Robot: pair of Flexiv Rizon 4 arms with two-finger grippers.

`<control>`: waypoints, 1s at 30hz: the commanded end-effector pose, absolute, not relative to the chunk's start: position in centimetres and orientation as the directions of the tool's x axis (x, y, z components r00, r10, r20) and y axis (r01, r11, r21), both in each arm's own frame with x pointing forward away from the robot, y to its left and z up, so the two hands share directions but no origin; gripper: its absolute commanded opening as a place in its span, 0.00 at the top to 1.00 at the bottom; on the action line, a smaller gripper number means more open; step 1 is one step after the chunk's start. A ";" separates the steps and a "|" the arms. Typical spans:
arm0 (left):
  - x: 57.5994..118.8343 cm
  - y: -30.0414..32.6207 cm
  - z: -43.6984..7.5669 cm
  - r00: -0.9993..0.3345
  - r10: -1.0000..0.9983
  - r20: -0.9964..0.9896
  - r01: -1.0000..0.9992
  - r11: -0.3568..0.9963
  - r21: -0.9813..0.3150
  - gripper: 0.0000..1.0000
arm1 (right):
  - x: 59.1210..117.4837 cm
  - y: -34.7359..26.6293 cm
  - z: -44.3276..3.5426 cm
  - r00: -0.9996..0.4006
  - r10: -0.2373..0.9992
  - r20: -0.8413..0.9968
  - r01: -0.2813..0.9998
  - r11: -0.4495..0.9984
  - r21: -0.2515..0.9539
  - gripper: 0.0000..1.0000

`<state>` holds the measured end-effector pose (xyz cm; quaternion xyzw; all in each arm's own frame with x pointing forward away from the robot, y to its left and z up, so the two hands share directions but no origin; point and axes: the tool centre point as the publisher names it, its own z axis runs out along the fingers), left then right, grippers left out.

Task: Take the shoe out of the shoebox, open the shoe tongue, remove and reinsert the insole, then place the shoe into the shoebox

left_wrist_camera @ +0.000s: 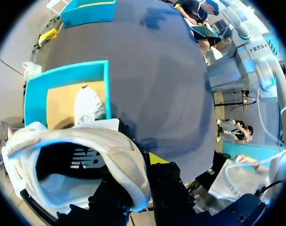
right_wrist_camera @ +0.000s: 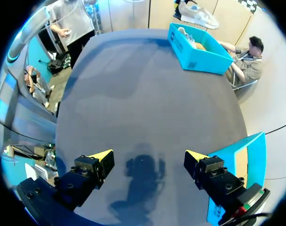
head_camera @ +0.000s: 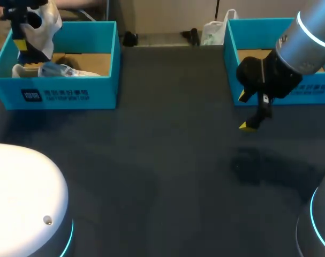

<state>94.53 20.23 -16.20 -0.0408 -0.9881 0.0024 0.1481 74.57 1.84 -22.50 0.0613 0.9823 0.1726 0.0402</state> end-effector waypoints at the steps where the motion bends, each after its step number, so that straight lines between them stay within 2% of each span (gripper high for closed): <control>1: 97.0 21.1 -16.3 -0.927 0.107 0.360 0.102 0.994 -0.033 1.00 | 74.6 1.9 -22.6 -0.989 0.136 -0.059 0.108 0.933 0.342 0.00; 21: 105.1 27.0 -16.8 -0.967 0.064 0.245 0.066 0.998 -0.002 1.00 | 74.6 1.9 -22.6 -0.989 0.136 -0.059 0.108 0.933 0.342 0.00; 30: 108.8 29.8 -17.1 -0.965 0.041 0.258 0.046 0.999 0.014 1.00 | 74.6 1.9 -22.6 -0.989 0.136 -0.059 0.108 0.933 0.342 0.00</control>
